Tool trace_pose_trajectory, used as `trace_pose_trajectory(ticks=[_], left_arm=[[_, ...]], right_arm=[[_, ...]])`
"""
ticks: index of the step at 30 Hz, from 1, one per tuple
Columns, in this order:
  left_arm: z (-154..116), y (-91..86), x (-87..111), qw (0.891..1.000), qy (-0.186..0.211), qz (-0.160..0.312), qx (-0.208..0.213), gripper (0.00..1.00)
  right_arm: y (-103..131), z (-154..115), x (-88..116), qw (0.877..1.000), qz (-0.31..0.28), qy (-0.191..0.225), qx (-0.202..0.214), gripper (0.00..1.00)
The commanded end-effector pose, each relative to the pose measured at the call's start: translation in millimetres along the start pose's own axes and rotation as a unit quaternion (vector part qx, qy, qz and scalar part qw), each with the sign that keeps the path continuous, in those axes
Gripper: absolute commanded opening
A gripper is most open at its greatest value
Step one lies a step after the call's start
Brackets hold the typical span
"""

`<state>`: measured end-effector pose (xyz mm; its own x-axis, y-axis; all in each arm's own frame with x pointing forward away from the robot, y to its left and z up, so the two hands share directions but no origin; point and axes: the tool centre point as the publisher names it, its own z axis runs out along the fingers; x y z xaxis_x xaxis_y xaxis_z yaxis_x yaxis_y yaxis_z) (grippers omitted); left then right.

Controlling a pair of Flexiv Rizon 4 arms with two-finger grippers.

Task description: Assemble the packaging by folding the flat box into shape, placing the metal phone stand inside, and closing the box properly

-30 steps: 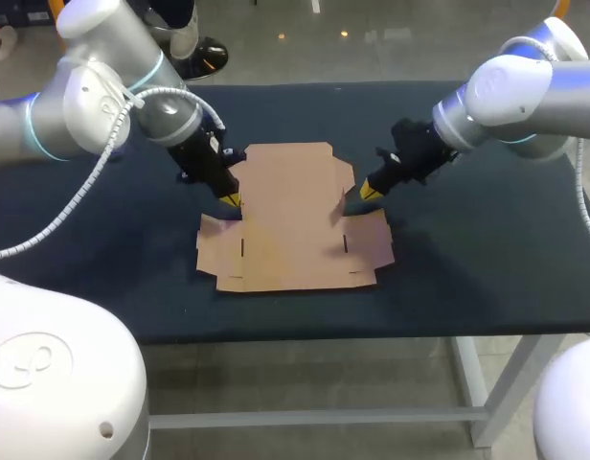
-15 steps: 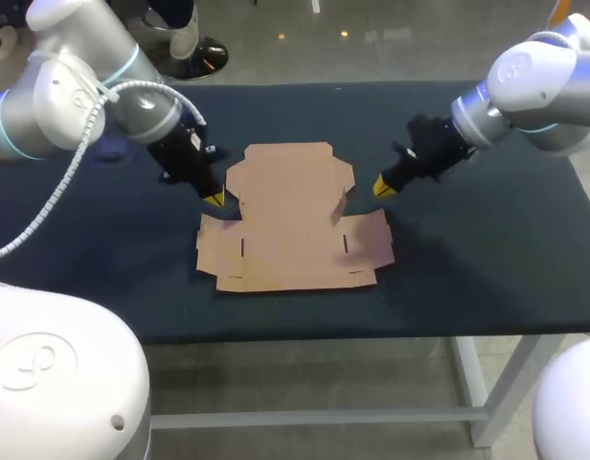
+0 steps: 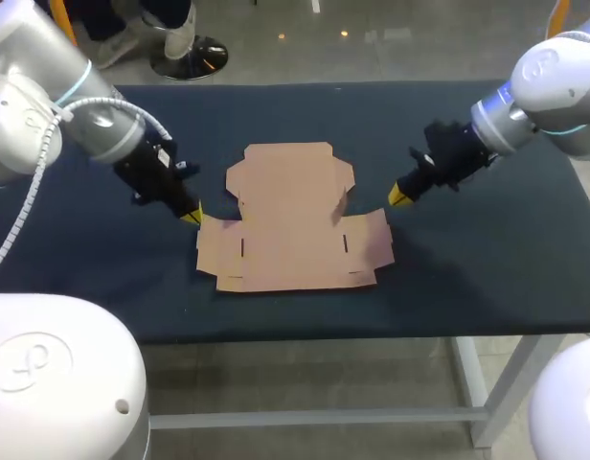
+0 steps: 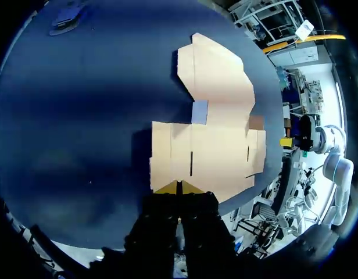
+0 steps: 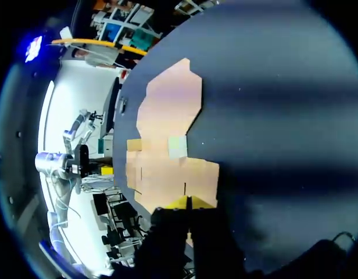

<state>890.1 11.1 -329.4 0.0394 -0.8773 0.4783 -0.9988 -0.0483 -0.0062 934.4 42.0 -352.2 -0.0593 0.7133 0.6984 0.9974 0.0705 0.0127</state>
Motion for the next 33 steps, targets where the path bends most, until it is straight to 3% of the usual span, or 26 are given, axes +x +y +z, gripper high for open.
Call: trace_pose_trajectory(ticks=[1, 17, 33], left_arm=[[-5, 28.0, -4.8, 1.0, 0.005, -0.002, 0.026, 0.0], [6, 79.2, -22.1, 0.999, 0.023, -0.029, 0.024, 0.0], [15, 106.2, -36.9, 0.999, 0.034, -0.035, 0.01, 0.0]], right_arm=[[-25, -5, -4, 1.0, 0.002, 0.002, -0.023, 0.0], [-72, -2, -17, 1.0, 0.004, 0.001, -0.02, 0.0], [-113, 12, -18, 0.999, 0.013, -0.01, -0.028, 0.0]])
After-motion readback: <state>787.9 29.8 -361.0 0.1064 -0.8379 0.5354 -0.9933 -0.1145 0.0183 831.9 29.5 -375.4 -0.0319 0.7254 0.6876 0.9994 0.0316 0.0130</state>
